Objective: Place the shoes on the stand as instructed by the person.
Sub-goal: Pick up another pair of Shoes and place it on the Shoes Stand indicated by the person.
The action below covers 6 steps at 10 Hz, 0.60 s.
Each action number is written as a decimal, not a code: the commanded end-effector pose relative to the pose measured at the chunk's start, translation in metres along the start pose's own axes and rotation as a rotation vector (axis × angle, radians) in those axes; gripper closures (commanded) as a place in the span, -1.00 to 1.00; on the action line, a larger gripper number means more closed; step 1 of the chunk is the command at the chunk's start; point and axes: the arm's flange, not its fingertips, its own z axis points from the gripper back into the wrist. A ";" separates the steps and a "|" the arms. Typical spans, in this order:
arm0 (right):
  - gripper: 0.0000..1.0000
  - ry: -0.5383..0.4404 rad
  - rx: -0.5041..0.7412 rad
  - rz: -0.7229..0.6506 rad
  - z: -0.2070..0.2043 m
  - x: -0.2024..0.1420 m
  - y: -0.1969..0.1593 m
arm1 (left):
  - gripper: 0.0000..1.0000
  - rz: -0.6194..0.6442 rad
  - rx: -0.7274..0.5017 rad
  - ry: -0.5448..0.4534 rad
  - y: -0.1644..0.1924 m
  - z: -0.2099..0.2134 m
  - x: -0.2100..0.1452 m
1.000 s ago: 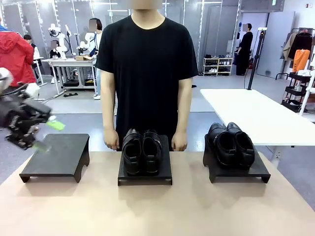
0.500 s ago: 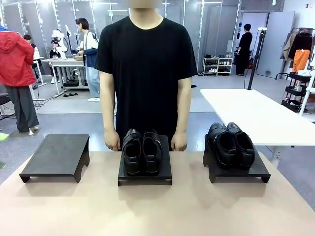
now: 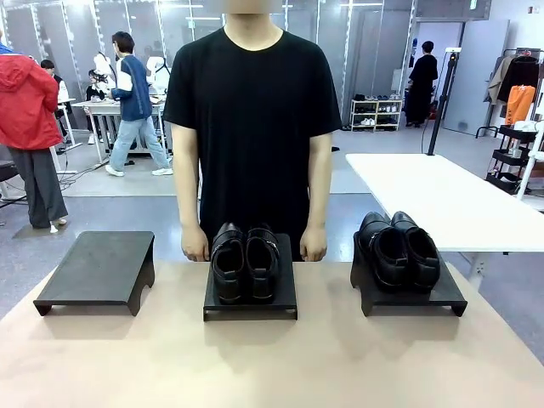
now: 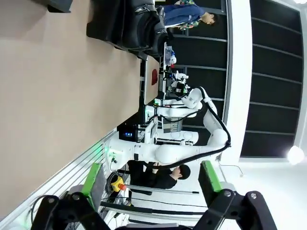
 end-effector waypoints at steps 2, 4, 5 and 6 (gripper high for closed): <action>-1.00 0.010 -0.005 0.003 0.000 -0.003 0.002 | -1.00 0.088 0.017 -0.058 -0.011 -0.005 0.016; -1.00 0.010 -0.005 0.003 0.000 -0.003 0.002 | -1.00 0.002 0.005 0.000 -0.001 0.000 0.002; -1.00 0.010 -0.005 0.003 0.000 -0.003 0.002 | -1.00 0.002 0.005 0.000 -0.001 0.000 0.002; -1.00 0.010 -0.005 0.003 0.000 -0.003 0.002 | -1.00 0.002 0.005 0.000 -0.001 0.000 0.002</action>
